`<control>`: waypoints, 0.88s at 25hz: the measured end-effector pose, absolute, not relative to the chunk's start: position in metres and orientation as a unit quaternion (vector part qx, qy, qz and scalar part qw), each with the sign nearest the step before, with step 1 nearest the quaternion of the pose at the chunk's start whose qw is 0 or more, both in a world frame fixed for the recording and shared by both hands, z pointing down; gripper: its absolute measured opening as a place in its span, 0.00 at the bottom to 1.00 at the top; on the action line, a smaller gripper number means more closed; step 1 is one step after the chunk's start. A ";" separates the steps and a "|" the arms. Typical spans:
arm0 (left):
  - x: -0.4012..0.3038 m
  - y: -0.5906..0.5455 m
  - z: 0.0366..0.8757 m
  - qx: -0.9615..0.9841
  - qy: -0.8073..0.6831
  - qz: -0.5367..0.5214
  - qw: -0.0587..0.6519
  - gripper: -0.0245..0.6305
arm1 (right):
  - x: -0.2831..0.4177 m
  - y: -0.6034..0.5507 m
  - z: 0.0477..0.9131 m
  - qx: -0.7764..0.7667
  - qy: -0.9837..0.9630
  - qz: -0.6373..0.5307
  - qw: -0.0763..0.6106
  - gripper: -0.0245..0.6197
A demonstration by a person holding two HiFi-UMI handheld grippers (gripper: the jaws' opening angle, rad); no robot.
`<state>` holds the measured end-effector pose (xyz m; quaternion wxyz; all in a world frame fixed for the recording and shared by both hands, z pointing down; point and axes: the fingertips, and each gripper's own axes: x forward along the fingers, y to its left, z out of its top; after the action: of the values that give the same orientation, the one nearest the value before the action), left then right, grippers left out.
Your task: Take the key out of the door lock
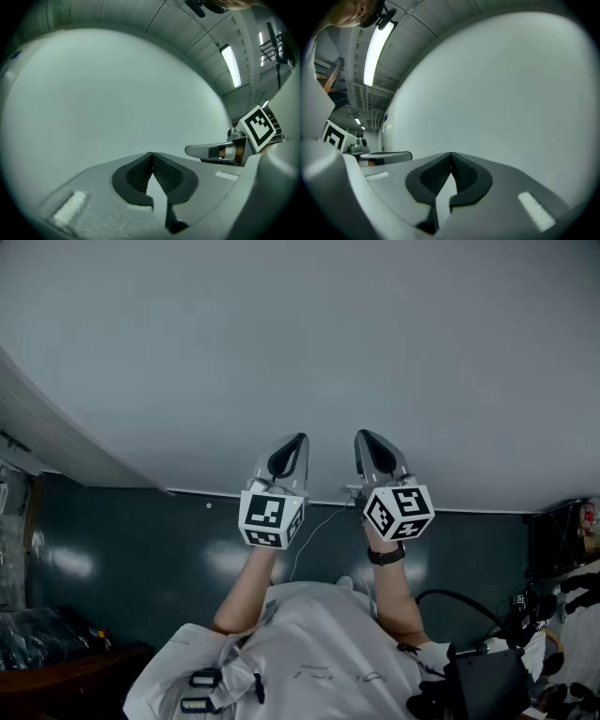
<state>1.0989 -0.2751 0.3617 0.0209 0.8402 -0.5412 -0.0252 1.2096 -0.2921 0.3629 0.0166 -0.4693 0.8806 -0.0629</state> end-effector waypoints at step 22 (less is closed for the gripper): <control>0.869 -0.144 0.361 0.634 -0.773 -0.013 0.025 0.04 | 0.930 -0.223 0.382 -0.143 0.983 -0.111 -0.020 0.05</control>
<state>0.8686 -0.1442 0.3613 0.0249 0.6337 -0.7730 -0.0128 0.9299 -0.2234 0.3819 -0.0201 -0.1425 0.9834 -0.1107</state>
